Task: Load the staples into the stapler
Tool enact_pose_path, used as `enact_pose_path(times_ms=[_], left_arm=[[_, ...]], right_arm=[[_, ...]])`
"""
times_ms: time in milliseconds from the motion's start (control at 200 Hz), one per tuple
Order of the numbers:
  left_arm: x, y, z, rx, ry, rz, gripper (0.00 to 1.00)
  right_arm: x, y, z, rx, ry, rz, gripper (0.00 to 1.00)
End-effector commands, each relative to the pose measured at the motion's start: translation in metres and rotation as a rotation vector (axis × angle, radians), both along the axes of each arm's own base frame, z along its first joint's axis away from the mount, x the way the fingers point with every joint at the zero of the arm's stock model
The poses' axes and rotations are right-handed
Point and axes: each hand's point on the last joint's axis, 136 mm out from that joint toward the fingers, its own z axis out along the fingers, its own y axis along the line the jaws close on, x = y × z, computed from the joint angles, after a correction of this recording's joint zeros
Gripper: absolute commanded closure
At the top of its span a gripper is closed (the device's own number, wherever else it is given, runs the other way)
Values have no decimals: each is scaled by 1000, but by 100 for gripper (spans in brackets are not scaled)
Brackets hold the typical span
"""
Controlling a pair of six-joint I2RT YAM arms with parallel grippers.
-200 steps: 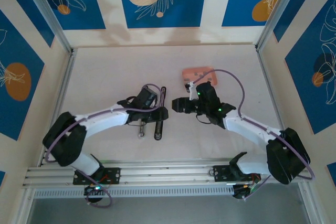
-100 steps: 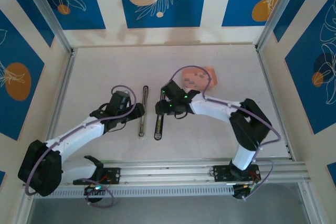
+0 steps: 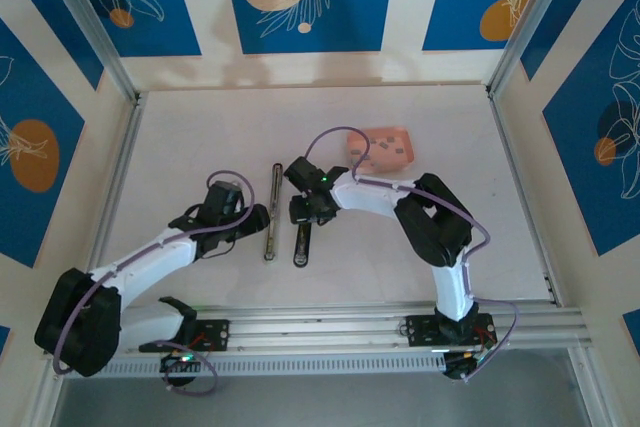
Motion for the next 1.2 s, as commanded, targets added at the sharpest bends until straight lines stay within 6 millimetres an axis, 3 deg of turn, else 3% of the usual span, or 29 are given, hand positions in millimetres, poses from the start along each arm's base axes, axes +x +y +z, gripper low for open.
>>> enact_pose_path(times_ms=[0,265,535,685,760,895,1055,1195], left_arm=[[0,-4,-6,-37,10,-7,37],[3,-20,-16,-94,48,-50,38],[5,-27,-20,-110,74,-63,38],[6,-23,-15,-93,56,-52,38],[8,-19,-10,-73,37,-46,38],[13,-17,2,-47,-12,-65,37],[18,-21,17,-36,-79,-126,37],[20,-32,30,-67,-142,-198,37]], right_arm=[[7,-2,-2,-25,2,0,54],[26,-10,4,-47,-56,1,71],[31,-23,5,-83,-65,-27,72],[26,-22,17,-69,-78,-5,53],[25,-19,34,-35,-110,14,44],[28,-24,68,9,-180,80,38],[45,-60,100,-22,-281,266,29],[55,-98,114,-46,-364,534,25]])
